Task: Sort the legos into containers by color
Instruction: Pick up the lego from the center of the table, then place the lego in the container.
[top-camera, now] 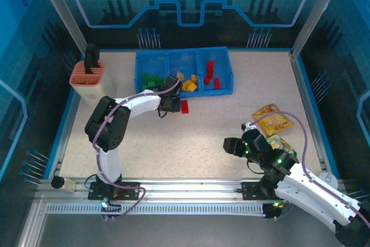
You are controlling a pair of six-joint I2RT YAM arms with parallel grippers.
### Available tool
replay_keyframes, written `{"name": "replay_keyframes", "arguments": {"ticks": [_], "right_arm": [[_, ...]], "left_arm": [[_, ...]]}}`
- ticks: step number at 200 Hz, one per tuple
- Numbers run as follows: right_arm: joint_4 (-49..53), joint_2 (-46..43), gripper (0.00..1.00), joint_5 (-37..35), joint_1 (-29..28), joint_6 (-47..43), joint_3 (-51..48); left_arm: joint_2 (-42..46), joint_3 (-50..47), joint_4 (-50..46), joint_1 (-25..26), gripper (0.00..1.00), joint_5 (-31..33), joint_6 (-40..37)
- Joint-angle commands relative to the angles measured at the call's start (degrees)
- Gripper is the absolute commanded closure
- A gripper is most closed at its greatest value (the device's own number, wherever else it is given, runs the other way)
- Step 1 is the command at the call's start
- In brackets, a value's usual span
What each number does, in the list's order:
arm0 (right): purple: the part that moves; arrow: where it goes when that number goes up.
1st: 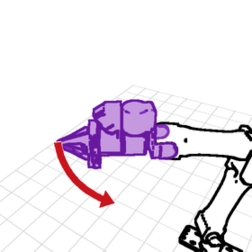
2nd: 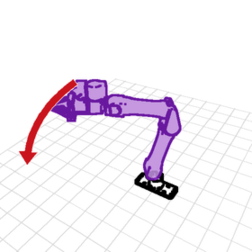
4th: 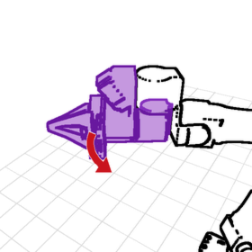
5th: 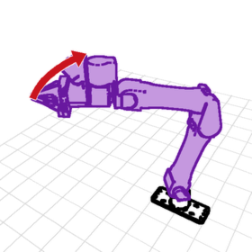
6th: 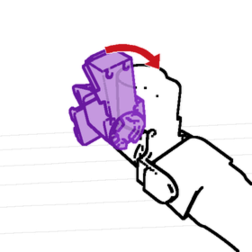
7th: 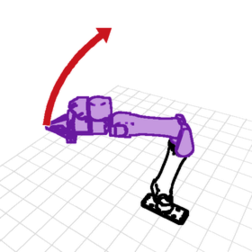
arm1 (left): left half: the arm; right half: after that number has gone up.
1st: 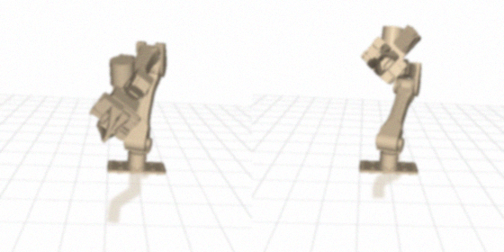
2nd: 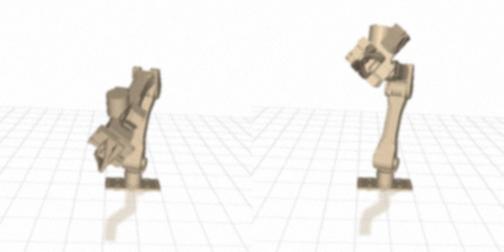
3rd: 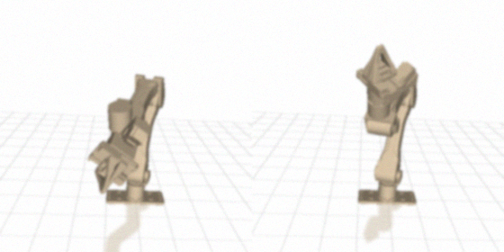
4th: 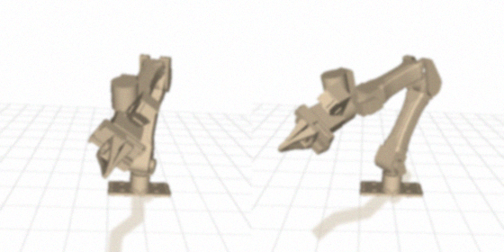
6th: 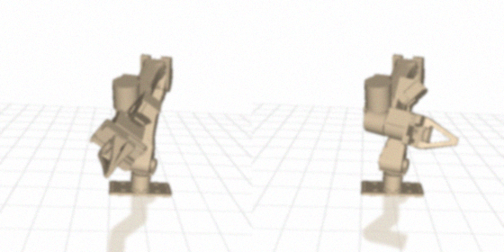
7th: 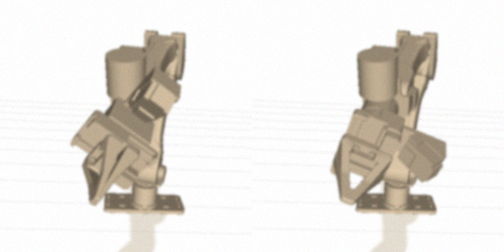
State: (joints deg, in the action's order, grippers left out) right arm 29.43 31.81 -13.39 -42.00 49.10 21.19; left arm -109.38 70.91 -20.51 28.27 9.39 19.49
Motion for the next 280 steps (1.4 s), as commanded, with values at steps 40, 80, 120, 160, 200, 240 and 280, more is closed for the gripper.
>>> {"name": "replay_keyframes", "arguments": {"ticks": [40, 80, 120, 160, 200, 240, 280], "right_arm": [[-3.4, 2.8, 0.34, -0.5, -0.8, 0.9, -0.6], [-4.3, 3.9, 0.34, 0.0, -0.9, 1.0, -0.8], [-2.2, 1.1, 0.34, -0.4, -1.3, 1.6, -0.9], [3.5, -4.4, 0.35, -2.6, -1.8, 2.5, -1.1], [5.7, -8.1, 0.35, -3.2, -1.9, 3.4, -2.4], [4.6, -7.6, 0.35, -2.8, -1.9, 3.5, -3.0], [4.8, -6.8, 0.35, -2.5, -1.9, 2.8, -1.9]], "left_arm": [[11.4, -0.5, -1.3, 1.9, 0.78, -3.7, 0.7], [15.6, 4.5, 5.3, 3.8, 0.75, -8.6, 0.9], [4.0, 17.7, 4.5, 3.9, 0.75, -12.0, 0.0], [-5.8, 29.3, 1.9, 5.2, 0.76, -10.6, -1.4], [-12.6, 37.4, -0.8, 5.7, 0.75, -10.2, -1.6], [-18.0, 43.8, -3.5, 6.3, 0.72, -9.0, -2.4], [-24.7, 52.4, -8.5, 6.5, 0.72, -6.9, -4.2]]}}
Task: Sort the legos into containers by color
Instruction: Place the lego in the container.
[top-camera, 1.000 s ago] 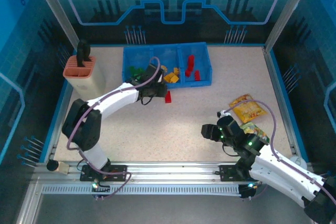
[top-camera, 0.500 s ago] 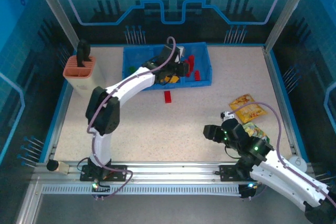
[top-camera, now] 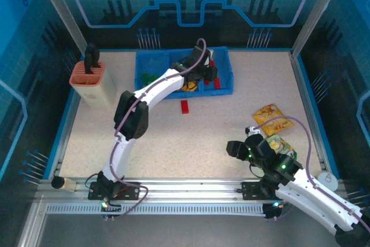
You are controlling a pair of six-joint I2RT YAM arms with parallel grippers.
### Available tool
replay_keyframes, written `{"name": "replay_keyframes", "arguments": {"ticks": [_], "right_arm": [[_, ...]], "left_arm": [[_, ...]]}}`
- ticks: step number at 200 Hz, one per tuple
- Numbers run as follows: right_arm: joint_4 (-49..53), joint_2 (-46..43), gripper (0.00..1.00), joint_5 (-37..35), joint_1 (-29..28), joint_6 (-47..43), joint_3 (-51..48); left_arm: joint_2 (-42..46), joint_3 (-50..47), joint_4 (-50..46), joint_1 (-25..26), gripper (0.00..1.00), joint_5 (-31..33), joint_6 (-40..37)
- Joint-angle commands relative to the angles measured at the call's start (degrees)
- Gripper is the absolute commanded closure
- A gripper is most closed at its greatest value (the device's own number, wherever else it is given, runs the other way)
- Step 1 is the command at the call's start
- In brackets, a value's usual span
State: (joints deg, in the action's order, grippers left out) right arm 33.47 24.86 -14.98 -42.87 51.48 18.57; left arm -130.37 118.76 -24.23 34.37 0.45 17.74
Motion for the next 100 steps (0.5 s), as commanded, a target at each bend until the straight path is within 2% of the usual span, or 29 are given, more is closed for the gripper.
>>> {"name": "replay_keyframes", "arguments": {"ticks": [1, 28, 44, 59, 68, 84, 100], "right_arm": [[0.8, 0.1, 0.35, -0.9, -1.0, 0.4, 0.8], [1.4, 0.0, 0.35, -1.0, -1.0, 0.0, 1.6], [1.4, 0.0, 0.35, -0.9, -1.1, 0.0, 1.7], [1.3, 0.1, 0.35, -0.8, -1.1, 0.0, 1.7], [1.2, 0.2, 0.35, -0.7, -1.2, 0.0, 1.7], [0.8, 0.4, 0.35, -0.5, -1.1, 0.0, 1.7], [0.1, 1.0, 0.35, -0.5, -1.1, 0.0, 1.8]], "left_arm": [[-3.8, 4.6, -4.8, 0.5, 0.72, 2.1, -2.4], [-4.7, 5.0, -4.7, 0.7, 0.71, 2.3, -2.2], [-4.7, 4.9, -4.7, 1.0, 0.65, 2.4, -2.5], [-4.1, 5.2, -4.7, 1.3, 0.56, 1.7, -3.5], [-3.3, 5.3, -4.8, 1.6, 0.45, 1.0, -4.2], [-0.8, 4.8, -4.3, 2.2, 0.31, 1.2, -5.6], [1.6, 4.9, -4.7, 2.5, 0.29, 1.9, -6.3]]}}
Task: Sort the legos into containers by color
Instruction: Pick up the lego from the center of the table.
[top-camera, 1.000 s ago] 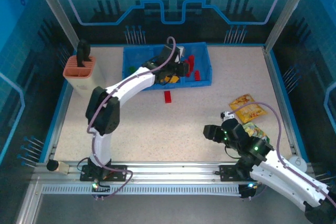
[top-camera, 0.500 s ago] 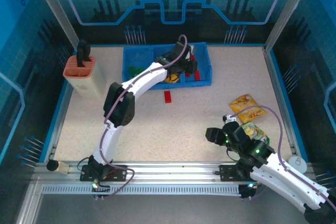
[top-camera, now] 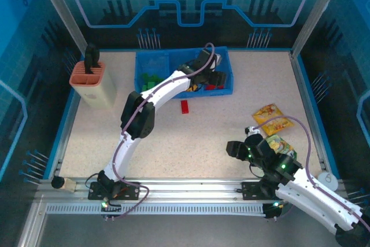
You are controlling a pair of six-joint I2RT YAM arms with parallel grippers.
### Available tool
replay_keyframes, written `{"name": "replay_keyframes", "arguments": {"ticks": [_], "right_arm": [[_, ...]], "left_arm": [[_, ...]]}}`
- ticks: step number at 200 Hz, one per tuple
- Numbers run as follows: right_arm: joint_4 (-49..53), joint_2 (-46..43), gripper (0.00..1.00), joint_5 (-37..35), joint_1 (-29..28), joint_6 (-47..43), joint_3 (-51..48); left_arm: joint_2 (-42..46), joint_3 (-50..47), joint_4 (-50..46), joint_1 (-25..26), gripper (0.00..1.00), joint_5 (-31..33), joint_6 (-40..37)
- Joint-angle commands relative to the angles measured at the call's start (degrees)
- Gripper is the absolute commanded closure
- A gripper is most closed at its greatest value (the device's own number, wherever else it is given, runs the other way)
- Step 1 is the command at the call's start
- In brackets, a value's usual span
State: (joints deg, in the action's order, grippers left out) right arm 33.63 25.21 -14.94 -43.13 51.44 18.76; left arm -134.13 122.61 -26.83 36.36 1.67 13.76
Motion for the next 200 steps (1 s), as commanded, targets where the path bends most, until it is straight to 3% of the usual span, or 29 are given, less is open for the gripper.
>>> {"name": "replay_keyframes", "arguments": {"ticks": [1, 31, 101, 143, 200], "right_arm": [[-0.2, 0.7, 0.35, -0.4, -0.9, 0.0, 1.6], [-2.3, 3.6, 0.34, 0.0, -0.9, -1.4, 2.7], [-9.6, 24.9, 0.26, 1.2, -0.9, -10.4, 13.7], [-11.4, 41.2, 0.23, 3.3, -0.8, -15.9, 25.5], [-8.2, 66.7, 0.26, 7.2, -0.9, -19.3, 46.8]], "left_arm": [[5.5, 1.1, -2.2, 0.5, 0.28, 0.7, -2.3], [14.4, -5.0, 0.6, 1.2, 0.28, 0.9, -2.2], [49.2, -42.3, 17.3, 2.0, 0.28, 2.9, 0.1], [69.6, -63.2, 16.2, 2.2, 0.26, 7.7, 3.9], [93.1, -80.5, 3.0, 2.9, 0.26, 13.2, 12.6]]}}
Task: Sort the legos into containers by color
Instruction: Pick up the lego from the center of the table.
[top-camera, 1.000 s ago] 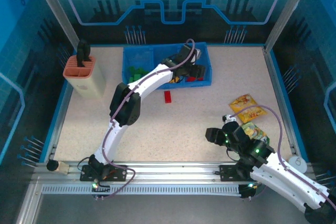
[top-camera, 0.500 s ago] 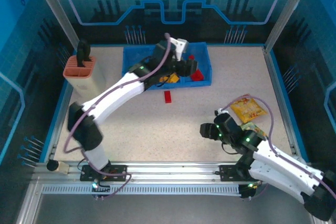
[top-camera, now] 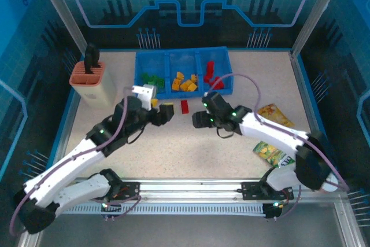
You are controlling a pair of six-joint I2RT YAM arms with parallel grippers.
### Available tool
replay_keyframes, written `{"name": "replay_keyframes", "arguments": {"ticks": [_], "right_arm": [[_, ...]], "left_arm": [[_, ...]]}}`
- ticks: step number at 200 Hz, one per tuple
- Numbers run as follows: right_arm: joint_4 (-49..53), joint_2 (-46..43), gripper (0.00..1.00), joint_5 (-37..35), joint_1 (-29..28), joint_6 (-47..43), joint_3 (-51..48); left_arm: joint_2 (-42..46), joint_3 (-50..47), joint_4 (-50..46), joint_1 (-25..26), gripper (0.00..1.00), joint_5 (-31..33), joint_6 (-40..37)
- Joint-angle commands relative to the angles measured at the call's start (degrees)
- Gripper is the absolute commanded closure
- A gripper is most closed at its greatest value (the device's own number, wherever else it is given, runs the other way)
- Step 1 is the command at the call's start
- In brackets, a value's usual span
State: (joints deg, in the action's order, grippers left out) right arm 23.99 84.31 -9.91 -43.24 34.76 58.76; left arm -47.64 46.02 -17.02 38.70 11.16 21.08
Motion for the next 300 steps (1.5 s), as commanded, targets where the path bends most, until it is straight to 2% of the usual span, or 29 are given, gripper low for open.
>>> {"name": "replay_keyframes", "arguments": {"ticks": [1, 46, 82, 177, 186, 213, 244, 271, 300], "right_arm": [[1.5, 8.0, 0.26, 2.1, -0.8, -2.6, 7.0], [7.5, 24.4, 0.30, 1.0, -0.6, -4.2, 23.1], [12.6, 33.4, 0.32, -0.7, -0.4, -5.4, 33.0], [19.2, 43.7, 0.37, -5.0, -0.1, -3.9, 42.4], [19.4, 44.4, 0.41, -4.8, -0.2, -3.9, 42.9], [19.0, 44.5, 0.49, -4.3, -0.2, -3.9, 42.8], [17.9, 41.2, 0.64, -5.3, -0.8, -3.7, 40.1], [16.5, 34.9, 0.69, -6.5, -1.5, -3.7, 36.0], [14.5, 25.0, 0.69, -7.3, -2.0, -3.7, 28.8]], "left_arm": [[6.9, -4.1, -7.1, 0.6, 0.26, 3.7, 5.5], [19.4, -10.5, -15.6, 1.8, 0.26, 3.4, 11.8], [24.8, -13.6, -19.4, 2.4, 0.27, 3.7, 14.3], [29.9, -16.4, -24.3, 2.9, 0.28, 3.4, 17.0], [29.9, -16.3, -24.4, 2.9, 0.28, 3.5, 16.9], [29.9, -15.6, -25.0, 3.0, 0.28, 3.7, 16.8], [29.9, -15.0, -25.1, 3.1, 0.28, 4.1, 16.8], [29.9, -14.4, -25.0, 3.1, 0.28, 4.2, 16.7], [29.6, -13.2, -25.1, 3.1, 0.28, 4.6, 16.2]]}}
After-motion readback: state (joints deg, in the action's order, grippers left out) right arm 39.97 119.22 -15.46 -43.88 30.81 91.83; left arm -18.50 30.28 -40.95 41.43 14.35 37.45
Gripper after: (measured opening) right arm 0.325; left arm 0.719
